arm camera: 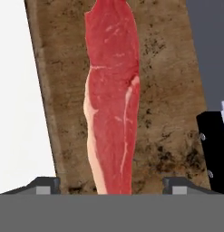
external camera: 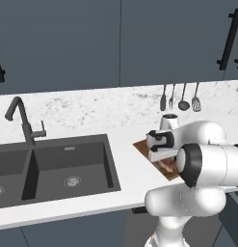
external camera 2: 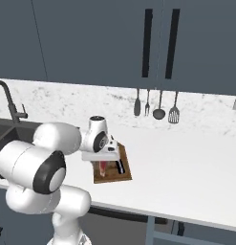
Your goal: Pick up the knife from the drawer and place it on the cutting board. Then place the meat from the plate to the cutting board.
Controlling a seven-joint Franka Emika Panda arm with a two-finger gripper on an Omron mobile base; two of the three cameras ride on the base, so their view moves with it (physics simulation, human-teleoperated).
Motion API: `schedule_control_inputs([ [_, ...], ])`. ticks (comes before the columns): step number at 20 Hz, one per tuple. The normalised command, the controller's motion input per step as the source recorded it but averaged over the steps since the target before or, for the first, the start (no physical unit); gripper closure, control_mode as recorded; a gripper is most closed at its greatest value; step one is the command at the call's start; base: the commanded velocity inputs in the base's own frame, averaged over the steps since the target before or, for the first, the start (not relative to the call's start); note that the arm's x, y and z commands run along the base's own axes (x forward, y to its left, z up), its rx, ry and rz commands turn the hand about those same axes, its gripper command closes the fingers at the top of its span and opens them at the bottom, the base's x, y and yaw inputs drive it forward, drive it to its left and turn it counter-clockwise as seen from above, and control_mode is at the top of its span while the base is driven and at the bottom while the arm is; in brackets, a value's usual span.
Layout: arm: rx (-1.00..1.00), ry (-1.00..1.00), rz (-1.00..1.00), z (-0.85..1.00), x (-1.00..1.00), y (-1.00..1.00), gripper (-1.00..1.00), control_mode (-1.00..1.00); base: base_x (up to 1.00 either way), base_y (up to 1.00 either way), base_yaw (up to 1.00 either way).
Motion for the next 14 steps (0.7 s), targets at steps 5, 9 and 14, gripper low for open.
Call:
schedule_control_inputs([
  [5, 0.00, -0.11, 0.00, 0.59, -0.59, 0.16, -1.00, -1.00, 0.00, 0.00, 0.00],
  [9, 0.02, -0.17, 0.00, 0.83, -0.89, 0.13, -1.00, -1.00, 0.00, 0.00, 0.00],
  [14, 0.04, -0.19, 0.00, 0.85, -0.66, 0.02, -1.00, -1.00, 0.00, 0.00, 0.00],
])
